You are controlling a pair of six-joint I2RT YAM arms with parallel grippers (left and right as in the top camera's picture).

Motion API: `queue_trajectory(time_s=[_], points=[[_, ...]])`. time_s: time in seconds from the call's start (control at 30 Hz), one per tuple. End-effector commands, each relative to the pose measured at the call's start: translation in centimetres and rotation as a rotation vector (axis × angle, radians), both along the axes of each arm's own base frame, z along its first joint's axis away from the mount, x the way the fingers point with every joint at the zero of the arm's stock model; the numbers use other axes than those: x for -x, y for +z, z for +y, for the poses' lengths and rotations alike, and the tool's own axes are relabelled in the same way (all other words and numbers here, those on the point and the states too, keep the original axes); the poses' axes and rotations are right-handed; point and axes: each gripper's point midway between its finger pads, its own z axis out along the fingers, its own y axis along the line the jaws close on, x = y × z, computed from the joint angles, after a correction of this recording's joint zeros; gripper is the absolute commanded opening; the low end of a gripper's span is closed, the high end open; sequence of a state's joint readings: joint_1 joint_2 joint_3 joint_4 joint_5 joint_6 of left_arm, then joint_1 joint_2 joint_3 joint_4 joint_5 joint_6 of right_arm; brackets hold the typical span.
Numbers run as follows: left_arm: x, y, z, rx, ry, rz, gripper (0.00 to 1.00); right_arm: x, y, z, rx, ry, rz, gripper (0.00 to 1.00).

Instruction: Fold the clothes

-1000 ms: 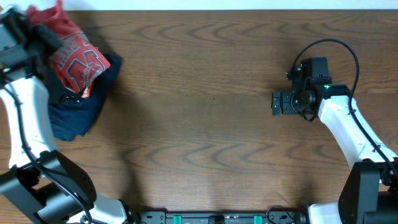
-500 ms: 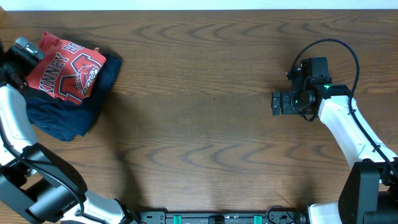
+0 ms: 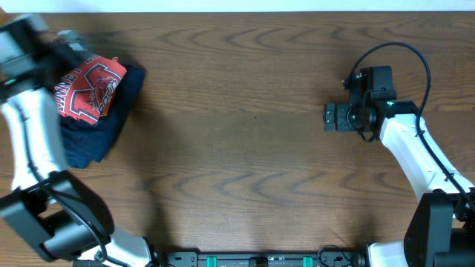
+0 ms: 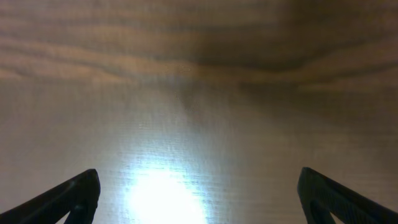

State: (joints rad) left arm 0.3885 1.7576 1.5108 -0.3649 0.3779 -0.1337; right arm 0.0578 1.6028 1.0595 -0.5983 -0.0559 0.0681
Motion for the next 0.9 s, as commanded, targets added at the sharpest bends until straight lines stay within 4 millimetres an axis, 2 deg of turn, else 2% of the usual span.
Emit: queue_trajectory(time_s=[0.0,0.07,0.13,0.23,0.3,0.4,0.5,0.67,0.87], points=[[-0.6,0.1,-7.5,-0.1,-0.205,0.023,0.98,-1.5,1.4,-0.1,-0.028,-0.045,-0.072,0.99],[-0.3,-0.9,-11.7,-0.16,-0.301,0.071,0.98,-2.6,2.1,0.0,-0.031,-0.042,-0.124,0.99],[0.5,-2.0,-15.0,-0.223,-0.37,0.131,0.98,-3.8,2.9,0.0,-0.035,-0.041,-0.185,0.99],[2.5,-3.7,-18.2,-0.283,-0.423,0.235,0.98,-5.3,4.0,-0.2,-0.035,-0.043,-0.261,0.99],[4.2,-4.8,-19.4,-0.304,-0.453,0.311,0.98,-5.9,4.9,-0.6,-0.039,-0.053,-0.292,0.99],[6.6,-5.4,-19.9,-0.297,-0.484,0.399,0.98,-5.6,6.8,-1.6,-0.035,-0.077,-0.316,0.99],[8.9,-4.6,-19.4,-0.289,-0.484,0.446,0.98,-4.5,9.5,-2.9,-0.02,-0.089,-0.36,0.99],[11.8,-0.7,-19.1,-0.293,-0.478,0.4,0.98,-1.4,14.4,-4.1,0.014,-0.086,-0.441,0.99],[15.1,5.2,-18.7,-0.313,-0.452,0.225,0.98,2.2,17.9,-3.9,0.015,-0.087,-0.529,0.99]])
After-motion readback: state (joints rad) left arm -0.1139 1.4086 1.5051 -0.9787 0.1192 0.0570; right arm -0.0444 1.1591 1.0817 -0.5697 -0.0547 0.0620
